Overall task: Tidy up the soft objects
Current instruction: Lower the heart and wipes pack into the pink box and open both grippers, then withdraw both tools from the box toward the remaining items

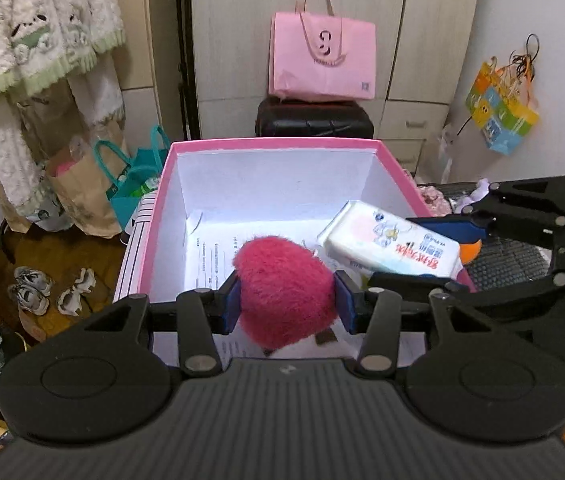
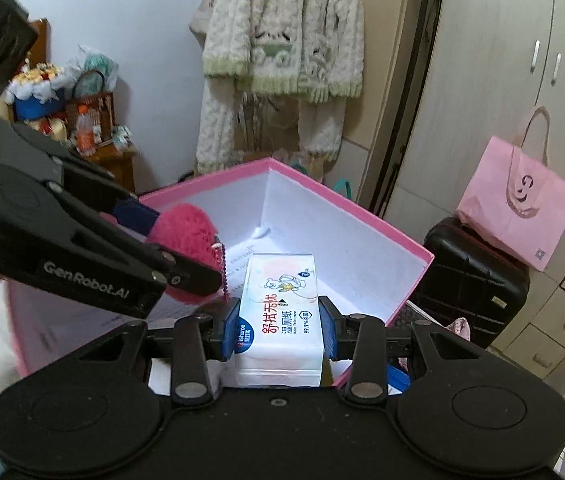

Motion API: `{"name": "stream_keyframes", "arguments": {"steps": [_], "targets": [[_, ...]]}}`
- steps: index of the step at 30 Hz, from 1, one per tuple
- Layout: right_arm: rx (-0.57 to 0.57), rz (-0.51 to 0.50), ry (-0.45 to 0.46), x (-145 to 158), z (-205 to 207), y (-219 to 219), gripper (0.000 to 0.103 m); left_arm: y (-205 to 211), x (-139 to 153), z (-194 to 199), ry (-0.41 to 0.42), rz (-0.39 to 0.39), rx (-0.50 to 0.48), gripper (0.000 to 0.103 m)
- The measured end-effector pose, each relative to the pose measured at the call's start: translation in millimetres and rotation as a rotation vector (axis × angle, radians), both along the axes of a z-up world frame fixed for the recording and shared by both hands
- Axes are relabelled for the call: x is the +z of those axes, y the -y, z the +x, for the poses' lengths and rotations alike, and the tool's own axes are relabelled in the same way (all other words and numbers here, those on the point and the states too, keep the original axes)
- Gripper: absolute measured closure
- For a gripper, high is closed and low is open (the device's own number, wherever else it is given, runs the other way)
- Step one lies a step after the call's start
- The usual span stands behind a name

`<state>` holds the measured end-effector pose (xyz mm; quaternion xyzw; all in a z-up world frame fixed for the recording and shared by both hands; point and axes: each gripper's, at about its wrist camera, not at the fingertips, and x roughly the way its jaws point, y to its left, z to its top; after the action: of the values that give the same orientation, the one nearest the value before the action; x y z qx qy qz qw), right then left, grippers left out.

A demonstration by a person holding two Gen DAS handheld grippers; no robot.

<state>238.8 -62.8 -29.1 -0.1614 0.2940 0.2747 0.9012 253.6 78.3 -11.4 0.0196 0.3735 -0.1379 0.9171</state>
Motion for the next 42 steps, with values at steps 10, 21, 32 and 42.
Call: {"name": "stream_keyframes", "arguments": {"steps": [10,21,32,42], "targets": [[0.023,-0.109,-0.002,-20,34,-18,0.058,2,-11,29,-0.033,0.027,0.041,0.054],[0.044,-0.194,0.091,-8,-3,-24,0.031,-8,3,0,-0.004,0.022,0.012,0.042],[0.042,-0.137,0.068,18,-45,-9,0.029,-7,30,-66,0.048,0.085,-0.079,0.036],[0.067,-0.084,0.073,45,-101,20,0.027,6,55,-120,0.053,0.055,-0.178,0.029]]}}
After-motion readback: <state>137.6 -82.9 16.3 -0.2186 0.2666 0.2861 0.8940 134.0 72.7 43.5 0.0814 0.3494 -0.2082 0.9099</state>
